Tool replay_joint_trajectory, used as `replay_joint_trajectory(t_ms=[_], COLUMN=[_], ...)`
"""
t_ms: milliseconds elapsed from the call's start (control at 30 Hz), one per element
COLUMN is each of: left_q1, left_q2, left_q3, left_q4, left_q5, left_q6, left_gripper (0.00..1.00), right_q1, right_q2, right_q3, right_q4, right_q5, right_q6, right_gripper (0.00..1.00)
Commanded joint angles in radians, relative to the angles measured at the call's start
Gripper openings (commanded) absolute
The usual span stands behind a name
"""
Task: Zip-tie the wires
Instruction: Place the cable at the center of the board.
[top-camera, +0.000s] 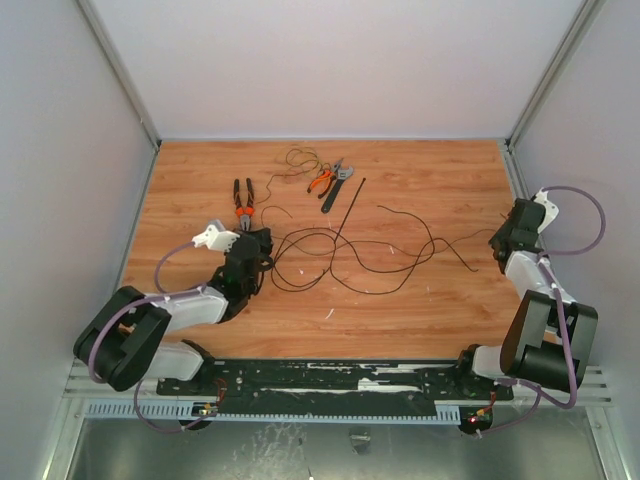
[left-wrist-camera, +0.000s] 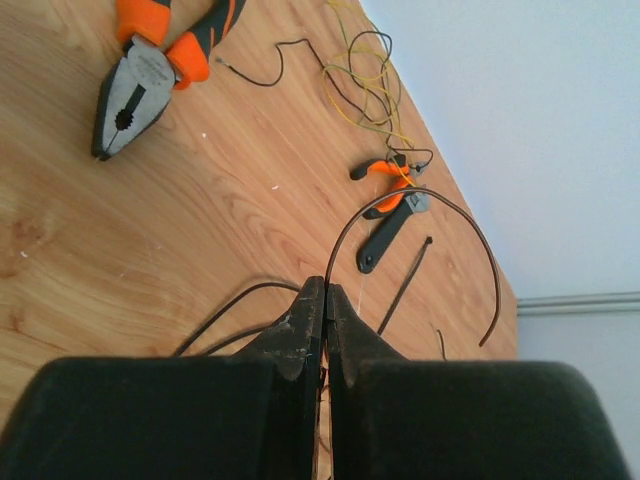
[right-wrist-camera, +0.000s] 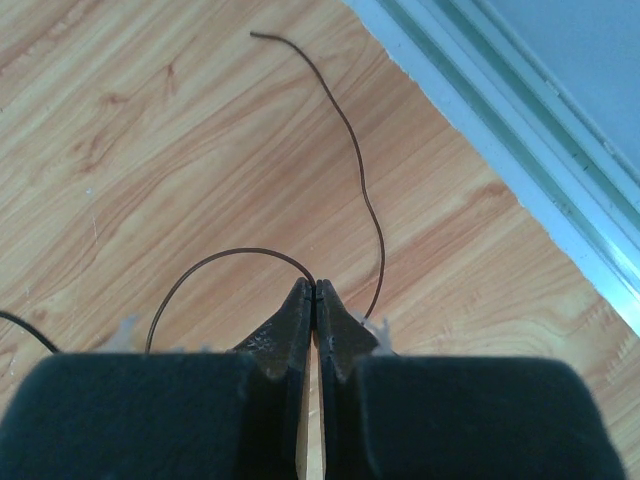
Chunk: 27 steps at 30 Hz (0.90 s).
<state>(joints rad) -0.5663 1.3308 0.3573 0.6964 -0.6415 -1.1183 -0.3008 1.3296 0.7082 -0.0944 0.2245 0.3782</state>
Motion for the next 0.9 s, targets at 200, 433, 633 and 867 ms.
replay_joint_trajectory(t_ms=[200, 433, 633, 867], left_q1=[-0.01, -0.014, -0.017, -0.017], left_q2=[-0.137, -0.17, -0.146, -0.135], left_q3=[-0.044, -0.063, -0.081, -0.088], left_q4=[-0.099, -0.123, -0.124, -0.154], left_q5=[-0.029, -0.029, -0.021, -0.019], left_q6=[-0.037, -0.05, -0.089, -0.138], left_gripper=[0.0, 0.0, 0.0, 0.0], right_q1=[0.013, 0.012, 0.014, 0.017], right_q2=[-0.013, -0.014, 0.012, 0.033], right_q3=[-0.056, -0.085, -0.102, -0.107], right_q4=[0.032, 0.051, 0.077, 0.096], right_q5=[-0.029, -0.045, -0.07, -0.087], right_q6=[0.027, 0.025, 0.03, 0.018], right_gripper=[0.0, 0.0, 0.0, 0.0])
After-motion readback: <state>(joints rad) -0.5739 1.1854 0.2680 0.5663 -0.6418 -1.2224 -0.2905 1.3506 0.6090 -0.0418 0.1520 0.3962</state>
